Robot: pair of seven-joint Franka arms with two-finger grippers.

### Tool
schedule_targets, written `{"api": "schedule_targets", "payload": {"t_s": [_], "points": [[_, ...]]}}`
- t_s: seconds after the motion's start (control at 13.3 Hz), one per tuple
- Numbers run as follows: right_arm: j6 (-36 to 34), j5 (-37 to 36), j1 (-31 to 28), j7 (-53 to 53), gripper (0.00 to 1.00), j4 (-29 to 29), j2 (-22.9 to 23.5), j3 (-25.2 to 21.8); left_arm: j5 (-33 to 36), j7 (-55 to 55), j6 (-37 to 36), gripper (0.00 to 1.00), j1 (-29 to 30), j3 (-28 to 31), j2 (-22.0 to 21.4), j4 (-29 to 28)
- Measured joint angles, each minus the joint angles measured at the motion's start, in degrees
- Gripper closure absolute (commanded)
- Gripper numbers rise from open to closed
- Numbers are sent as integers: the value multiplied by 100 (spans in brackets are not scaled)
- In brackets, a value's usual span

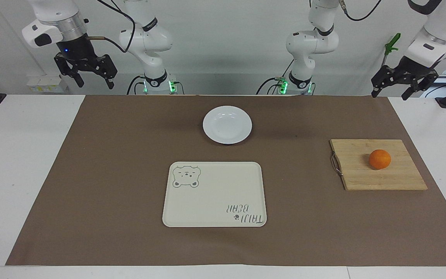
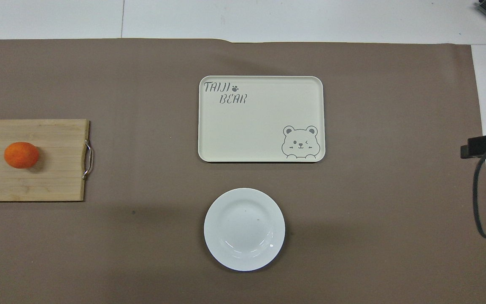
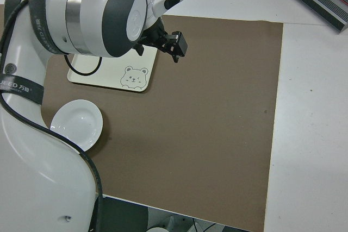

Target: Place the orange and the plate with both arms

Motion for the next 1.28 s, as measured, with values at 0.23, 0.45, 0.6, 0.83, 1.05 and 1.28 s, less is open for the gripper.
{"api": "schedule_targets", "payload": {"t_s": [0.23,0.45,0.6,0.83,1.05,1.28], "points": [[0,0,0,0,0,0,0,0,-1,420,908,0,280,11,27,-752],[0,0,0,0,0,0,0,0,-1,831,1878,0,554,23,82,-1415],[0,0,0,0,0,0,0,0,-1,1135,2449,0,681,24,249,-1747],[0,0,0,0,0,0,0,0,-1,1424,3054,0,802,28,735,-1962],[0,0,0,0,0,0,0,0,-1,1498,3746,0,830,22,1128,-2177],[0,0,0,0,0,0,0,0,-1,1538,4252,0,888,24,1312,-2418]]}}
